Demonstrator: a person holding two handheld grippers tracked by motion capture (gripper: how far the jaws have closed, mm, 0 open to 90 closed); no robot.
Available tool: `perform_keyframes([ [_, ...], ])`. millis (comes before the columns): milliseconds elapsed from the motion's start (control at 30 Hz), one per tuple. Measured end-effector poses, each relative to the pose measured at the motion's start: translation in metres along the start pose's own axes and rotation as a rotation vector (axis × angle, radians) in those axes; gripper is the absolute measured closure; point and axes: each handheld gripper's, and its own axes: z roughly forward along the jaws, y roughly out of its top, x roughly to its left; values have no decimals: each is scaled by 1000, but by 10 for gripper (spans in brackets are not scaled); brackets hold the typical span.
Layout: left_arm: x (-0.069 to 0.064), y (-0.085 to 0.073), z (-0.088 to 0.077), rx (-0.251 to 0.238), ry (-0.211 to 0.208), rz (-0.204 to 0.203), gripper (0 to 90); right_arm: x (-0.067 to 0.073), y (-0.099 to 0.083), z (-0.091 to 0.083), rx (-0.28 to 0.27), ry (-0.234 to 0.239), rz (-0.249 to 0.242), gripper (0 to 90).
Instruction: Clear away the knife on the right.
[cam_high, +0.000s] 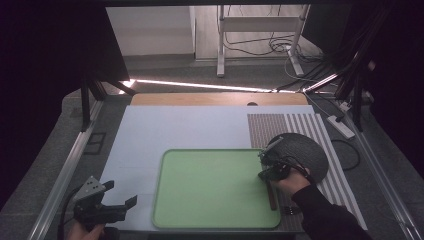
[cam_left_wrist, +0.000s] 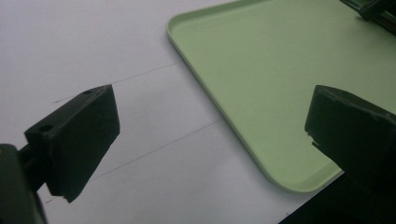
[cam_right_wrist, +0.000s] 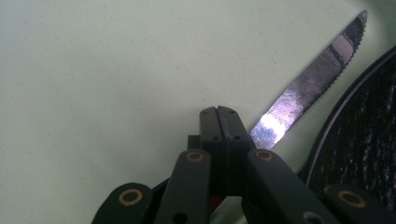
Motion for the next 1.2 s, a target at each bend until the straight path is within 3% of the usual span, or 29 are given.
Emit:
perform_keyframes([
  [200, 0, 0, 0, 1, 0, -4, 32, 2, 2, -6, -54, 31, -5, 840],
  [467, 1, 0, 0, 1, 0, -6, 32, 10, 1, -24, -168, 50, -15, 531],
  [533, 1, 0, 0, 1, 0, -8, 32, 12, -1, -27, -175, 38, -14, 447],
  [700, 1, 0, 0, 1, -1, -8, 32, 15, -6, -41, -252, 0, 6, 290],
  [800, 1, 0, 0, 1, -1, -8, 32, 17, -12, -49, -283, -1, 2, 258],
  [933, 1, 0, 0, 1, 0, -8, 32, 17, -23, -54, -273, -1, 5, 206],
  [1200, 1, 0, 0, 1, 1, -10, 32, 13, -47, -68, -316, -21, 54, 123],
])
